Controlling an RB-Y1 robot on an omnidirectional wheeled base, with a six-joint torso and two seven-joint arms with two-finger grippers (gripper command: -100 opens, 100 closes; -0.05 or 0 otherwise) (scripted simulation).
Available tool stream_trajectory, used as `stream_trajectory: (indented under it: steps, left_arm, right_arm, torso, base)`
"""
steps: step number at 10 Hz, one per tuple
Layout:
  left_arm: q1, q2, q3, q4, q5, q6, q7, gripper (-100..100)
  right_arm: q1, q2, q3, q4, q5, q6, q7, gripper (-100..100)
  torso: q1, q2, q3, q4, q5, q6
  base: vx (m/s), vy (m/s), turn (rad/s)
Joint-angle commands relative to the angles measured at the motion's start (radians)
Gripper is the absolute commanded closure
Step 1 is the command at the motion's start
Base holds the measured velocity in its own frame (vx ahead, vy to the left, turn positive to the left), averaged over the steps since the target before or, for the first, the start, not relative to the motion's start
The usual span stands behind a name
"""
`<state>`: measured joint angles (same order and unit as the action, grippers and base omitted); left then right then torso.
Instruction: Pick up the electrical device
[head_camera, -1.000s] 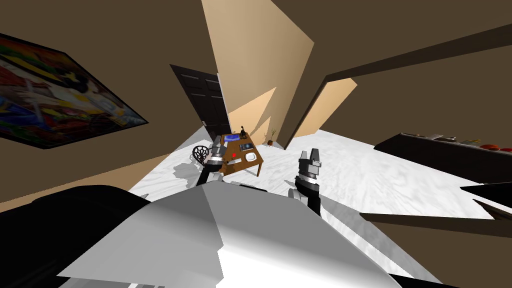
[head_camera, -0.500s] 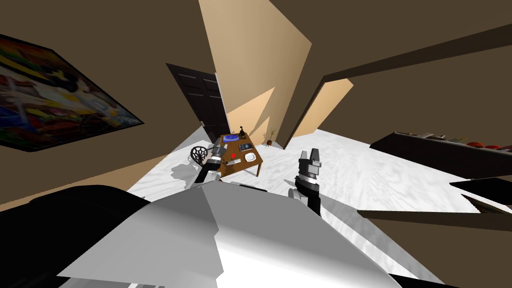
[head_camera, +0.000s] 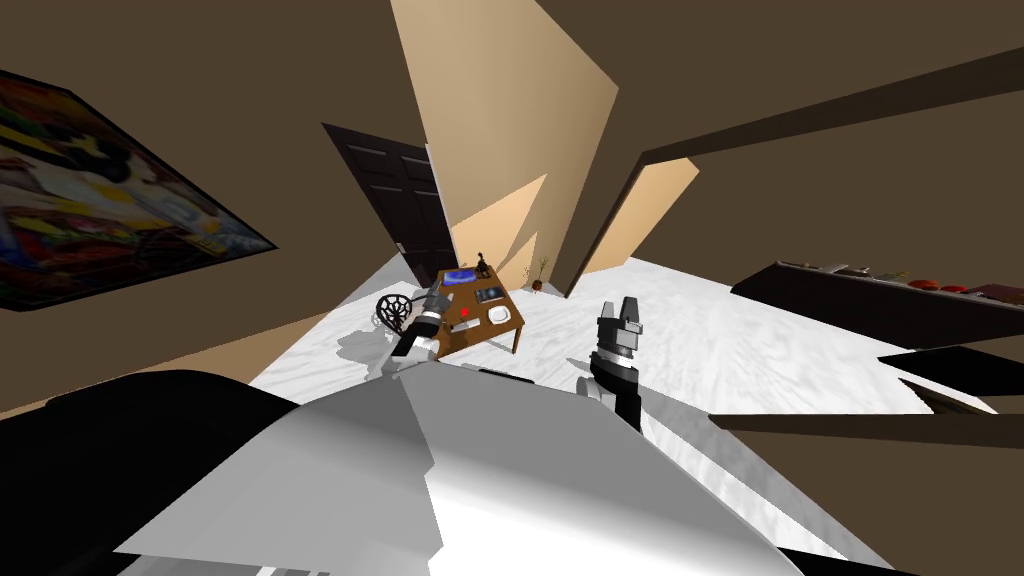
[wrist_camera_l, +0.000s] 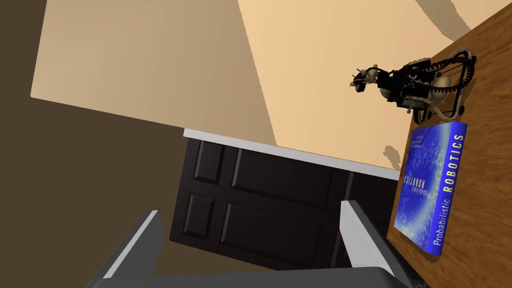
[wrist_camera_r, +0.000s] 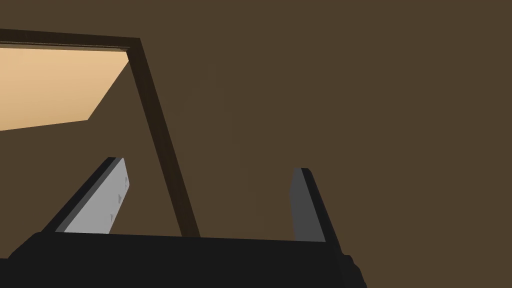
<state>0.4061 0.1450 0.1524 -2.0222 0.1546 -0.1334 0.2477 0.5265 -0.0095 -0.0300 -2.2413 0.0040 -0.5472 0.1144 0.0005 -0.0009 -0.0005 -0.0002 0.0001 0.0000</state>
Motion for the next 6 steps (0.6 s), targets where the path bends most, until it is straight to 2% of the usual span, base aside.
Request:
stream_trajectory:
  steps: [1,2,4,5,6]
  left_arm:
    - [-0.013,0.003,0.026,0.034,0.017,0.050,0.049,-100]
    - [-0.013,0.003,0.026,0.034,0.017,0.055,0.049,-100]
    - [-0.039,0.007,0.064,0.086,0.042,0.119,0.109,-100]
    - [-0.039,0.007,0.064,0.086,0.042,0.131,0.114,-100]
    - [-0.053,0.009,0.084,0.114,0.055,0.171,0.148,-100]
  right_arm:
    - [0.000,0.000,0.000,0.000,0.000,0.000,0.000,0]
    - [0.000,0.000,0.000,0.000,0.000,0.000,0.000,0]
    - [0.000,0.000,0.000,0.000,0.000,0.000,0.000,0]
    - [0.000,0.000,0.000,0.000,0.000,0.000,0.000,0]
    - [0.000,0.000,0.000,0.000,0.000,0.000,0.000,0]
  torso:
    - [0.000,0.000,0.000,0.000,0.000,0.000]
    - [0.000,0.000,0.000,0.000,0.000,0.000]
    - [0.000,0.000,0.000,0.000,0.000,0.000]
    - [0.000,0.000,0.000,0.000,0.000,0.000]
    - [0.000,0.000,0.000,0.000,0.000,0.000]
  base:
    - [0.012,0.004,-0.054]
    - [0.009,0.003,-0.025]
    - [0.010,0.001,-0.052]
    - [0.008,0.004,-0.019]
    - [0.009,0.002,-0.029]
